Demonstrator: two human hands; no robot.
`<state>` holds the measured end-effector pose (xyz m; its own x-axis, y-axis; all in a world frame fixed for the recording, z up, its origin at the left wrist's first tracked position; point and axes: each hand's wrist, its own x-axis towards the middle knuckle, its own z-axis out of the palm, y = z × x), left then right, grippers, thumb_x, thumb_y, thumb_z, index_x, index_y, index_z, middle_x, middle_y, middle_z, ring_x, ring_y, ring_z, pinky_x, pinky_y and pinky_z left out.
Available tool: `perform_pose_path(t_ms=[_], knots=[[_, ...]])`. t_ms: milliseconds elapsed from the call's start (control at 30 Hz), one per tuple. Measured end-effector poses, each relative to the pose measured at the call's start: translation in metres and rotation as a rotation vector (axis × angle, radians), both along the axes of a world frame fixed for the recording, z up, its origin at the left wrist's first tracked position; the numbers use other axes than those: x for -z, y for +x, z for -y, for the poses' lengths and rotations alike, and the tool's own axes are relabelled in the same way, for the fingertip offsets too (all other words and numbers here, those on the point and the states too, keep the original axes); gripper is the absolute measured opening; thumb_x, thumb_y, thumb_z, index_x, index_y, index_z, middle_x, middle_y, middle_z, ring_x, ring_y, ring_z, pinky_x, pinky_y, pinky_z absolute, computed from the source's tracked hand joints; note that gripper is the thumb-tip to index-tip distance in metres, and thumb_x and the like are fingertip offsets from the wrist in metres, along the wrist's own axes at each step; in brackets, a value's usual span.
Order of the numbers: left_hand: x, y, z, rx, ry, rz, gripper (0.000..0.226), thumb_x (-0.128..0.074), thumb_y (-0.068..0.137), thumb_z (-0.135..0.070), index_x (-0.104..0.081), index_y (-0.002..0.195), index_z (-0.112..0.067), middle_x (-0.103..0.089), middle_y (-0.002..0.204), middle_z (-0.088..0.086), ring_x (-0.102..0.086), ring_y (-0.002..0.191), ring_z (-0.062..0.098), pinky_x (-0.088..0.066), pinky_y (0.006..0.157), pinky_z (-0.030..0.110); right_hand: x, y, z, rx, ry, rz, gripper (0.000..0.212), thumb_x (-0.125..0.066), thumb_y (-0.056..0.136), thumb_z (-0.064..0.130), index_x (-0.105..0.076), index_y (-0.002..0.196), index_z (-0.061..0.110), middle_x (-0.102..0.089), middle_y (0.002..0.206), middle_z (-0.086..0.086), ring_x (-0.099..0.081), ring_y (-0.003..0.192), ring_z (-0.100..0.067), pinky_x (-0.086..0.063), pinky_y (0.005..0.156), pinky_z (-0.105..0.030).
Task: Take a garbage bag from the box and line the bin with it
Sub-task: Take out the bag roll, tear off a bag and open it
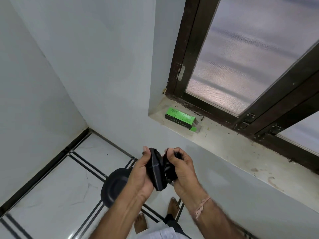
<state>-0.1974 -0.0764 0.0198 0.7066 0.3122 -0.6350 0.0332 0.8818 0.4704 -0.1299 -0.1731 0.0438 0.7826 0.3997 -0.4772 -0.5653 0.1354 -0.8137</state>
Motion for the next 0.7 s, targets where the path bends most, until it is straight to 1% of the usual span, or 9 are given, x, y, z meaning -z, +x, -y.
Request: perform_pose_path(t_ms=[67, 200, 267, 333, 367, 400, 533, 600, 700], knots=[[0.001, 0.001, -0.004, -0.023, 0.008, 0.033, 0.052, -0.069, 0.082, -0.056, -0.082, 0.082, -0.006, -0.077, 0.096, 0.019, -0.077, 0.093, 0.033, -0.056, 0.098, 0.052, 0.000, 0.003, 0.001, 0.017, 0.037, -0.022, 0.022, -0.076, 0.089, 0.017, -0.065, 0.069, 0.019, -0.075, 0.083, -0.007, -0.076, 0.083, -0.021, -0.061, 0.073, -0.032], [0.005, 0.005, -0.002, -0.023, 0.104, 0.010, 0.062, -0.066, 0.084, -0.060, -0.074, 0.098, -0.001, -0.074, 0.106, 0.025, -0.072, 0.105, 0.040, -0.053, 0.106, 0.058, -0.001, 0.005, 0.000, 0.025, -0.013, 0.039, 0.021, -0.069, 0.098, 0.012, -0.065, 0.077, 0.013, -0.078, 0.077, -0.008, -0.080, 0.081, -0.024, -0.063, 0.076, -0.036], [0.006, 0.006, -0.005, -0.067, 0.129, -0.009, 0.057, -0.066, 0.083, -0.059, -0.072, 0.099, -0.004, -0.075, 0.099, 0.022, -0.075, 0.096, 0.035, -0.058, 0.096, 0.054, -0.002, 0.007, -0.001, 0.080, -0.006, 0.022, 0.016, -0.066, 0.099, 0.008, -0.065, 0.083, 0.007, -0.077, 0.075, -0.010, -0.080, 0.078, -0.027, -0.066, 0.073, -0.037], [0.008, 0.005, -0.014, -0.152, 0.066, -0.013, 0.050, -0.068, 0.080, -0.055, -0.068, 0.101, -0.010, -0.072, 0.090, 0.012, -0.072, 0.083, 0.026, -0.062, 0.076, 0.042, -0.004, 0.013, 0.004, 0.169, 0.058, -0.044, 0.012, -0.062, 0.100, 0.006, -0.064, 0.088, 0.004, -0.074, 0.072, -0.011, -0.079, 0.069, -0.027, -0.067, 0.067, -0.040], [0.010, 0.003, -0.019, -0.188, 0.050, -0.008, 0.048, -0.068, 0.080, -0.054, -0.066, 0.101, -0.011, -0.071, 0.087, 0.008, -0.071, 0.078, 0.022, -0.062, 0.070, 0.039, -0.005, 0.017, 0.008, 0.199, 0.077, -0.071, 0.011, -0.061, 0.101, 0.006, -0.064, 0.090, 0.003, -0.072, 0.071, -0.011, -0.078, 0.065, -0.026, -0.066, 0.063, -0.040], [0.012, 0.001, -0.023, -0.201, 0.057, 0.009, 0.048, -0.068, 0.080, -0.054, -0.065, 0.102, -0.011, -0.071, 0.083, 0.006, -0.071, 0.074, 0.020, -0.061, 0.070, 0.038, -0.006, 0.020, 0.010, 0.205, 0.083, -0.089, 0.011, -0.060, 0.102, 0.007, -0.063, 0.092, 0.003, -0.070, 0.070, -0.011, -0.077, 0.062, -0.024, -0.065, 0.059, -0.038], [0.008, 0.005, -0.025, -0.195, 0.103, 0.066, 0.051, -0.066, 0.082, -0.055, -0.061, 0.105, -0.009, -0.068, 0.079, 0.004, -0.066, 0.068, 0.016, -0.054, 0.083, 0.038, -0.003, 0.020, 0.012, 0.163, 0.056, -0.100, 0.013, -0.058, 0.103, 0.010, -0.063, 0.092, 0.005, -0.060, 0.065, -0.008, -0.065, 0.054, -0.017, -0.061, 0.055, -0.032], [0.002, 0.009, -0.026, -0.211, 0.112, 0.044, 0.048, -0.065, 0.083, -0.054, -0.061, 0.104, -0.011, -0.067, 0.080, 0.003, -0.062, 0.069, 0.016, -0.052, 0.083, 0.037, -0.003, 0.024, 0.013, 0.185, 0.100, -0.110, 0.011, -0.057, 0.104, 0.010, -0.062, 0.097, 0.003, -0.054, 0.066, -0.007, -0.056, 0.050, -0.014, -0.058, 0.052, -0.028], [0.003, 0.008, -0.039, -0.292, 0.105, 0.015, 0.036, -0.059, 0.095, -0.048, -0.059, 0.102, -0.013, -0.064, 0.082, 0.004, -0.057, 0.068, 0.017, -0.051, 0.079, 0.034, -0.010, 0.043, 0.026, 0.235, 0.155, -0.105, 0.010, -0.058, 0.102, 0.010, -0.062, 0.099, 0.002, -0.056, 0.073, -0.007, -0.046, 0.045, -0.005, -0.044, 0.042, -0.017]])
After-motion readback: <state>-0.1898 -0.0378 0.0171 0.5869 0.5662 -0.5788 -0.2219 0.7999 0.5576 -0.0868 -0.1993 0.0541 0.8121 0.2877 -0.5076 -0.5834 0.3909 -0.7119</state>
